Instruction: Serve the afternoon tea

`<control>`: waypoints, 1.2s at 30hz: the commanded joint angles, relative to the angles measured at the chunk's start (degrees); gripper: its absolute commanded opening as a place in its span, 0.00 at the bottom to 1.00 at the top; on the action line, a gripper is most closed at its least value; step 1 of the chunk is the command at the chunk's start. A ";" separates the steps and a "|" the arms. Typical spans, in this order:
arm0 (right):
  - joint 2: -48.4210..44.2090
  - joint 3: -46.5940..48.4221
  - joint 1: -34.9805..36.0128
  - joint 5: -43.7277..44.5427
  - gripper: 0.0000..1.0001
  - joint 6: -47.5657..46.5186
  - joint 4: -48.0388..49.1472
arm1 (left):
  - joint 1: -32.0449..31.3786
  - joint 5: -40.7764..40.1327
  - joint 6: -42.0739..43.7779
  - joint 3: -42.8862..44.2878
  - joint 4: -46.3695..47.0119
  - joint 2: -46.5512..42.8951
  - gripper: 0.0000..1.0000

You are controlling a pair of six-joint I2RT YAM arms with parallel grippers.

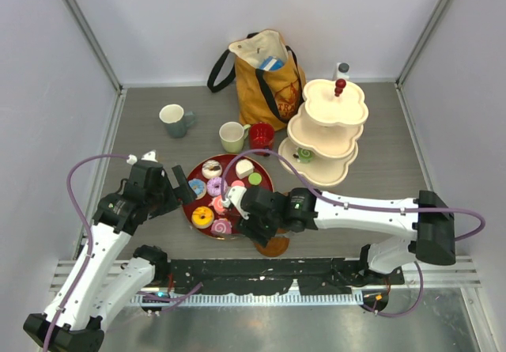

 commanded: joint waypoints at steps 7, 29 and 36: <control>0.20 3.15 0.33 1.43 0.53 -0.73 2.95 | 0.32 0.54 0.51 -0.11 1.71 -0.17 1.00; -21.84 -4.48 -14.31 19.19 0.38 21.76 -8.30 | 0.32 1.51 0.60 -0.29 2.15 -0.78 1.00; -27.13 -10.20 -26.10 18.14 0.38 24.85 -9.61 | 0.24 1.60 0.69 -0.29 2.23 -0.69 1.00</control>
